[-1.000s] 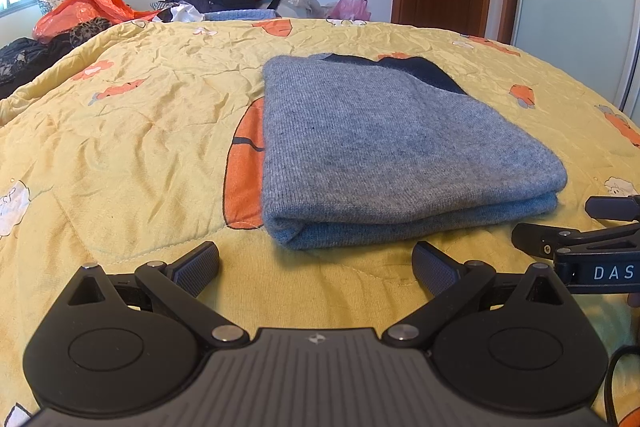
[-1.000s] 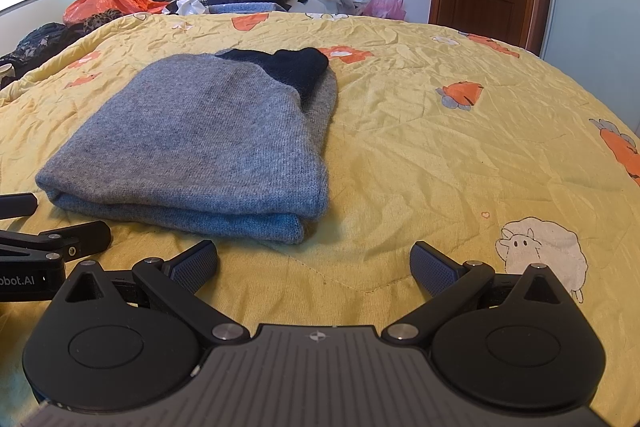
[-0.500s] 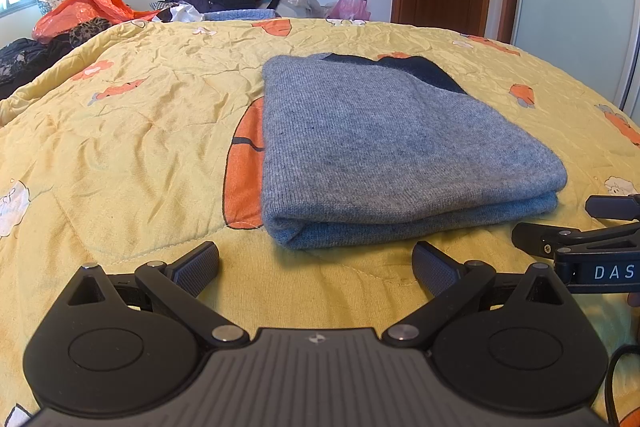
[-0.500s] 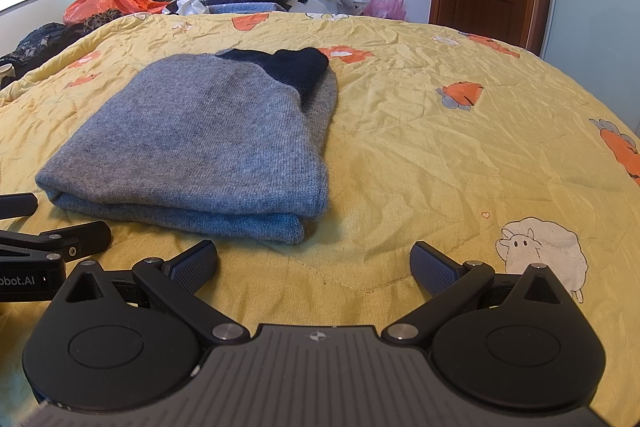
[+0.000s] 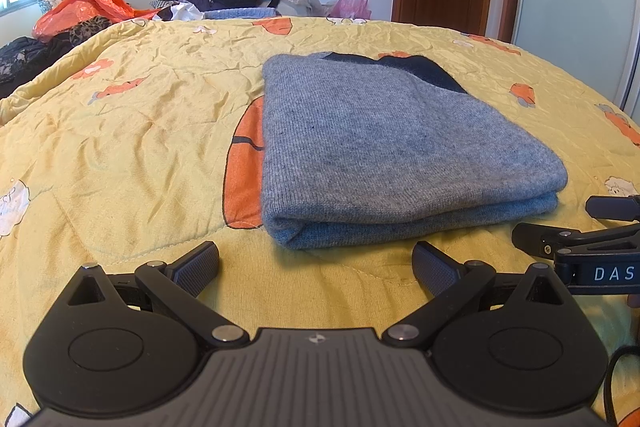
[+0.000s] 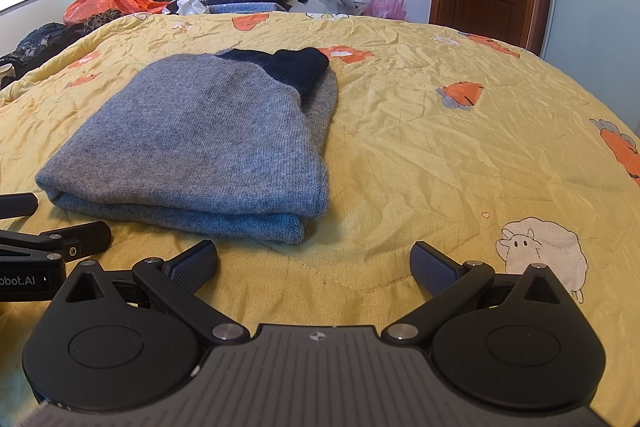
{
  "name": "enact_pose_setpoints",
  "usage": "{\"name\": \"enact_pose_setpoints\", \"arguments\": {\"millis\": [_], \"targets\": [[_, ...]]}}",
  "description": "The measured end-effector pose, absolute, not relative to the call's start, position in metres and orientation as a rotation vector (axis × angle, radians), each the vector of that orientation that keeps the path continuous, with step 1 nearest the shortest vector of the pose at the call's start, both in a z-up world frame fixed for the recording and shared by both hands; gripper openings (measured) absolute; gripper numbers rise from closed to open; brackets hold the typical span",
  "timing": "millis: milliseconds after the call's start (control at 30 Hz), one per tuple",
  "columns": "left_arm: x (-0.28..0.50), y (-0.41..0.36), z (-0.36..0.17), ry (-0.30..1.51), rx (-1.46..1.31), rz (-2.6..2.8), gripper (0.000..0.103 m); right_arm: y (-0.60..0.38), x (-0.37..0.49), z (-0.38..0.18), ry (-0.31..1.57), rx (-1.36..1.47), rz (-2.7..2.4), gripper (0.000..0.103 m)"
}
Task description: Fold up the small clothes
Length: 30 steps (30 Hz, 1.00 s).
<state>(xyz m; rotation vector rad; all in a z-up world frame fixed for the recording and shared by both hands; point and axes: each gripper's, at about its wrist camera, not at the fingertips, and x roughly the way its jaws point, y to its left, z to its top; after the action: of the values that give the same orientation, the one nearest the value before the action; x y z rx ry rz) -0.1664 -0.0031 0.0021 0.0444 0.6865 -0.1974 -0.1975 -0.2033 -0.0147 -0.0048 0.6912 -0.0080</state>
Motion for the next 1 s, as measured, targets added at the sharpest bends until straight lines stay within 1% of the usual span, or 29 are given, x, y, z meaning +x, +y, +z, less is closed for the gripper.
{"name": "enact_pose_setpoints", "arguments": {"millis": [633,1000], "targets": [[-0.161,-0.010,0.006,0.753,0.054,-0.148,0.103,-0.203,-0.198,-0.014,0.691,-0.004,-0.008,0.103],[-0.162,-0.011,0.006,0.751,0.050,-0.136,0.103,-0.203,-0.198,-0.014,0.691,-0.005,-0.008,0.103]]}}
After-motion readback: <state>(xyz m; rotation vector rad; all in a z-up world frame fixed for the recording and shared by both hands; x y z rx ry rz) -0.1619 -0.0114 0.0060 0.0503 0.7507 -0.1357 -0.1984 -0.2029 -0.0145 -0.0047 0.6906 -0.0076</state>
